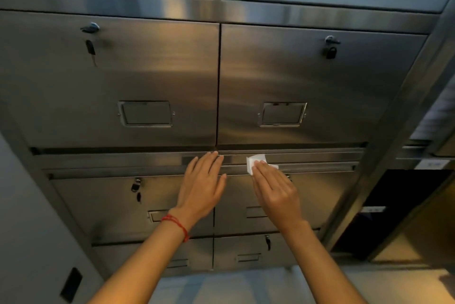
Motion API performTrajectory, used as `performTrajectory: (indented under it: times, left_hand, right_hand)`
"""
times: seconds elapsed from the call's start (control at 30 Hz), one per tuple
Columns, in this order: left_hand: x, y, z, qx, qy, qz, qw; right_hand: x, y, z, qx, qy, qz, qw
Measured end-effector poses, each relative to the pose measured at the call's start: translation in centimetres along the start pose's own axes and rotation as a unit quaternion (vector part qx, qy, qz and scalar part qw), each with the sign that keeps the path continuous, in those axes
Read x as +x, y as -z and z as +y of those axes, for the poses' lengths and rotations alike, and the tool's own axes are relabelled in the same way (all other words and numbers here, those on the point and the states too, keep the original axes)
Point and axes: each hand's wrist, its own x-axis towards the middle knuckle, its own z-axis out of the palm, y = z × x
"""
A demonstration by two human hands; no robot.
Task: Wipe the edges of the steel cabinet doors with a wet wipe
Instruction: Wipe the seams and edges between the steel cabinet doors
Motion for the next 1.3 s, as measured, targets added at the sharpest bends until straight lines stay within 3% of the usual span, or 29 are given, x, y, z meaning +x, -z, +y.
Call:
performTrajectory:
  times: [0.33,0.8,1.3]
  left_hand:
    - [-2.1,-3.7,2.9,-0.001,0.05,-0.064,0.997]
    - [-3.0,-9.0,-1.2,-0.05,0.059,-0.115,0.99]
    - [-4.1,-15.1,-4.2,-0.055,0.083,-0.148,0.984]
  right_hand:
    - [-5.8,-0.6,2.7,0.032,-0.036,-0.043,0.998]
    - [-7.5,-7.2,1.2,0.015,-0.079,-0.024,0.996]
    - [-9.4,-12.5,0.4,0.003,-0.137,-0.075,0.988]
